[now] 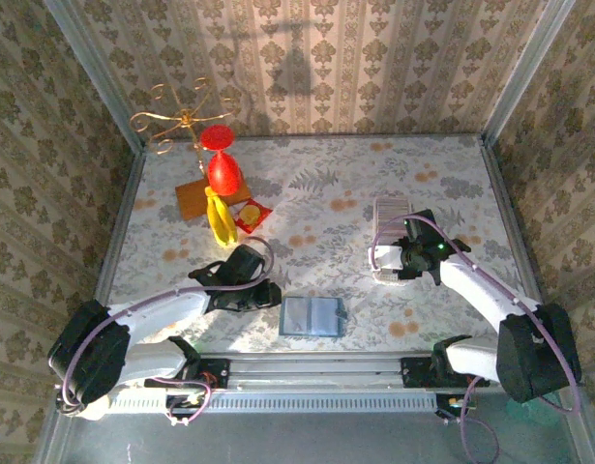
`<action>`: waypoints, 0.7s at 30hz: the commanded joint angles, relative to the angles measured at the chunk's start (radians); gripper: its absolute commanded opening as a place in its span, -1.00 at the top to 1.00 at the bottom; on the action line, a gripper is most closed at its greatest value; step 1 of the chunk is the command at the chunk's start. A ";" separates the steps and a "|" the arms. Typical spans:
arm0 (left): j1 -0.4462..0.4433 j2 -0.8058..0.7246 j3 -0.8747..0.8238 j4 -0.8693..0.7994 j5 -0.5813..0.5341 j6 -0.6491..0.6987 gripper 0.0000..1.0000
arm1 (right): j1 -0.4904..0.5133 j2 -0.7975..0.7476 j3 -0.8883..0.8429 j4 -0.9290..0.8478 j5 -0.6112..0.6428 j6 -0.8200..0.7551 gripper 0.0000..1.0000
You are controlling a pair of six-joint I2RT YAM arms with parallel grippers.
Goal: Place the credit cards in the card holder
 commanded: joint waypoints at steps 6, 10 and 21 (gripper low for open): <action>-0.007 -0.058 -0.014 0.007 0.005 -0.030 0.49 | 0.021 -0.065 0.033 -0.063 0.006 0.051 0.71; -0.006 -0.070 -0.025 -0.004 0.015 -0.041 0.45 | 0.026 -0.091 0.091 -0.229 -0.061 0.100 0.82; -0.049 -0.072 -0.004 -0.041 0.040 -0.004 -0.05 | 0.088 -0.194 0.268 -0.523 -0.265 0.644 1.00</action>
